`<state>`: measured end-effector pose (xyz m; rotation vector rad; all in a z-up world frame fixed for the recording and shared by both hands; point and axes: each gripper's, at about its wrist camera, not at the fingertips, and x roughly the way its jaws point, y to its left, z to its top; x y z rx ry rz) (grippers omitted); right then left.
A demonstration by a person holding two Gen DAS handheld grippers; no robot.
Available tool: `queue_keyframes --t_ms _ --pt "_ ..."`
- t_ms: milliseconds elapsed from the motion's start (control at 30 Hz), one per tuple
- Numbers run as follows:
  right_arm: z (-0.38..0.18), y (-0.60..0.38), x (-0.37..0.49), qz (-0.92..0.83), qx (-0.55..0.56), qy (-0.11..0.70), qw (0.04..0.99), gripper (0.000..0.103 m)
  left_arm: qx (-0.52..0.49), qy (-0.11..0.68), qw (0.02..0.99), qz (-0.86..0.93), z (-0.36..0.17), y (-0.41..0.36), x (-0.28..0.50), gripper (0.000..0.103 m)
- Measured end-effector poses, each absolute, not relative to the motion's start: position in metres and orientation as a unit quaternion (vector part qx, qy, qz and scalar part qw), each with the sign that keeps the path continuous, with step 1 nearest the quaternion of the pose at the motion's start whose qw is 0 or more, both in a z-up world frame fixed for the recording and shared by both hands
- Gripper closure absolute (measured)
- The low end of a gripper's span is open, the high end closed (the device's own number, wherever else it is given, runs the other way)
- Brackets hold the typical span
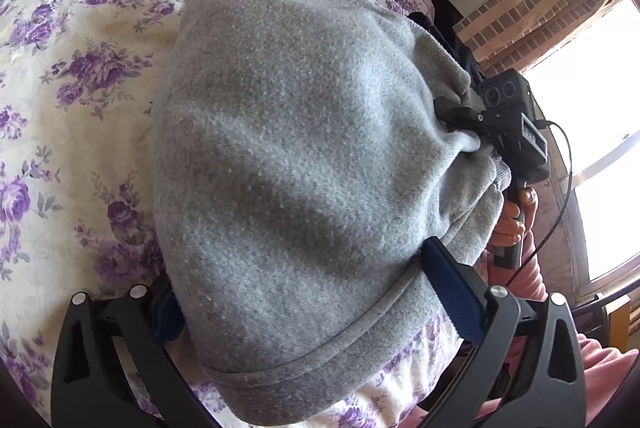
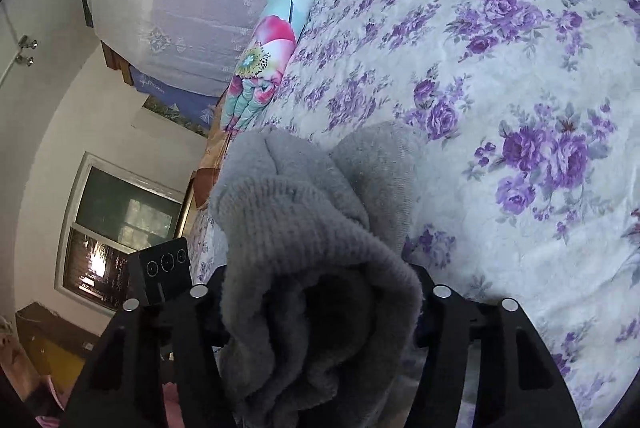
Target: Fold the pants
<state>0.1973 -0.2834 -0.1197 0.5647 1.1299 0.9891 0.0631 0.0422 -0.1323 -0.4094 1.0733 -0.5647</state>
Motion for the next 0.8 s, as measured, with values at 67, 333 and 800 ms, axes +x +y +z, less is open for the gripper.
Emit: queue_keyframes --t_ms 67,333,800 --pt "-0.101 -0.275 0.193 0.447 0.229 0.488 0.714 0.05 -0.187 0.488 0.811 -0.263 -0.124 0.046 0.061 0.018" --pt "0.007 -0.213 0.246 0.496 0.189 0.405 0.744 0.052 -0.122 0.386 0.881 -0.244 -0.033 0.086 0.098 0.034" --pt "-0.11 -0.127 0.438 0.459 0.209 0.47 0.724 0.05 -0.154 0.445 0.859 -0.202 -0.115 0.159 0.282 0.017"
